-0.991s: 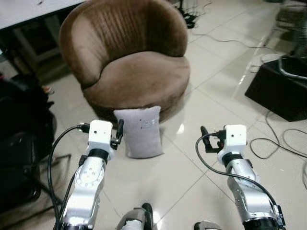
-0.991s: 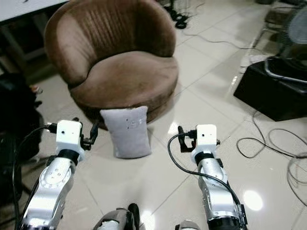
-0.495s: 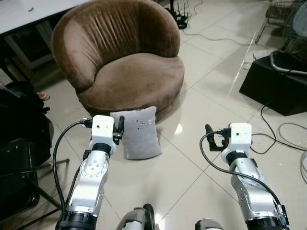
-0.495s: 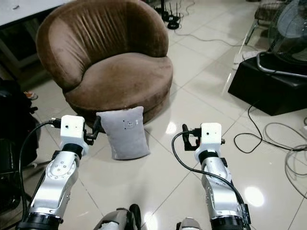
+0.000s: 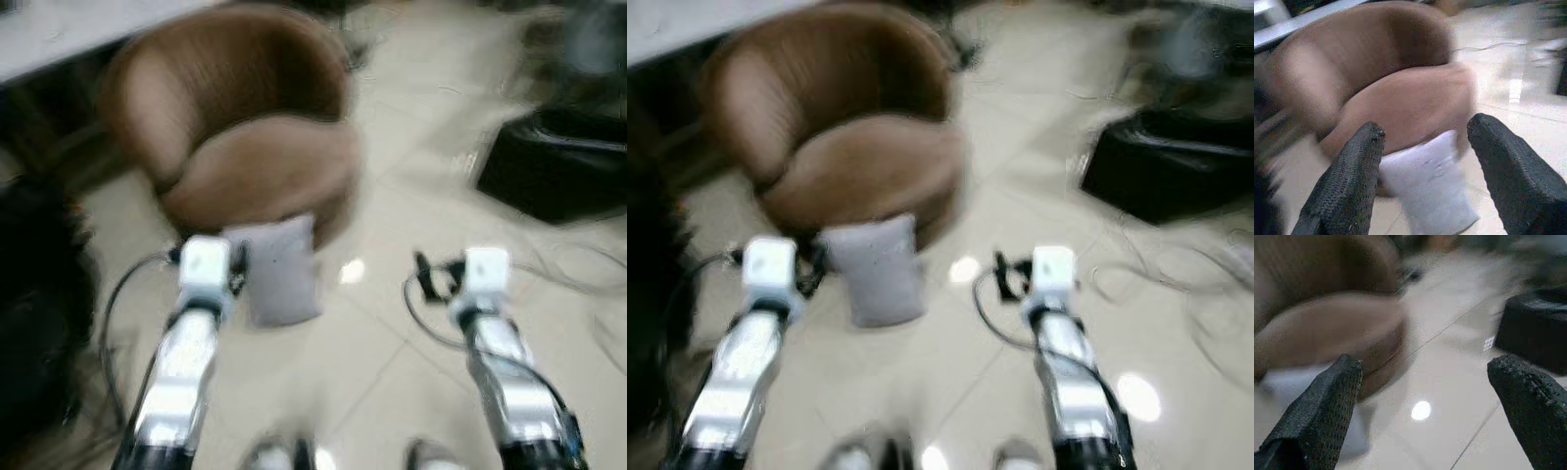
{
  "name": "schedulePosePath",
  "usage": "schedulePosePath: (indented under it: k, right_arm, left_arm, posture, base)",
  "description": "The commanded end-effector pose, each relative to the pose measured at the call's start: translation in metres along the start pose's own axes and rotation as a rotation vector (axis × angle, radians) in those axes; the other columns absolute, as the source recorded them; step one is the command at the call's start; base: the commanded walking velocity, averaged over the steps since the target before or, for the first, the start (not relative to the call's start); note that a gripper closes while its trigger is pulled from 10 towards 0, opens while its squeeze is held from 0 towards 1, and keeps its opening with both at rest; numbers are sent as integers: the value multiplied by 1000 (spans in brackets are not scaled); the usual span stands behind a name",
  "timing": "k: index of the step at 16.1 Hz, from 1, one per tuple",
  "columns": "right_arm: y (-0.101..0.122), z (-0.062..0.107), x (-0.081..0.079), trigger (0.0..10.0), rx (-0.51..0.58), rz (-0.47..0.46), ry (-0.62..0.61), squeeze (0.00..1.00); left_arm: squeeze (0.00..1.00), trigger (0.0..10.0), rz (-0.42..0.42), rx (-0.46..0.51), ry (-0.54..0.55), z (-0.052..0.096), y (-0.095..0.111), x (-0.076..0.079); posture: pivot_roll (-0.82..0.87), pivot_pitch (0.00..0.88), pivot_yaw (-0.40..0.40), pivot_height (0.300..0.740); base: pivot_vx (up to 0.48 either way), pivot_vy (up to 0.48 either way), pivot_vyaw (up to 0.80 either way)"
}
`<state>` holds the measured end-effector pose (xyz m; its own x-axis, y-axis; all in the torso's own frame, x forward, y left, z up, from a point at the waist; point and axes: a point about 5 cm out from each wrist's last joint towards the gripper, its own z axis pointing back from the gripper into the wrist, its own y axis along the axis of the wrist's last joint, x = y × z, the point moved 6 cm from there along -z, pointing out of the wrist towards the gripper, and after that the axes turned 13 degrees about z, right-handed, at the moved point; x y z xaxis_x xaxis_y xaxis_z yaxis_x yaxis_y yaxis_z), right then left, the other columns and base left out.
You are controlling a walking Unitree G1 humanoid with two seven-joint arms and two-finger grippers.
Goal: Move the pillow to the sofa from floor
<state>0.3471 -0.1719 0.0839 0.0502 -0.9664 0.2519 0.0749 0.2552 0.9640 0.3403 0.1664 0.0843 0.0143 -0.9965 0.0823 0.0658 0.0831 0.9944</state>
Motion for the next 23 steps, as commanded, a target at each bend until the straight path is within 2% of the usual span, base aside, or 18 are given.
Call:
schedulePosePath:
  k: [1, 9, 14, 23]
  right_arm:
    - [-14, 6, 3, 10000, -47, -17, -4, 0]
    - [-16, 9, 3, 10000, -54, -22, -1, 0]
    - [-16, 9, -4, 10000, -49, -6, 29, 0]
    - [-12, -3, -4, 10000, -42, -55, 12, 0]
  left_arm:
    - [0, 10000, 3, 30, -18, -3, 10, 5]
    - [0, 10000, 16, 21, 1, 4, 5, 1]
    - [0, 10000, 20, 32, 13, 7, 7, -2]
    - [0, 10000, 44, 50, 6, -7, 17, 0]
  posture:
    - [-70, 140, 100, 740]
    - [-67, 154, 85, 740]
    - [-58, 127, 74, 740]
    - [-37, 108, 94, 740]
  base:
    - [296, 0, 0]
    - [316, 0, 0]
    - [320, 0, 0]
    - [320, 0, 0]
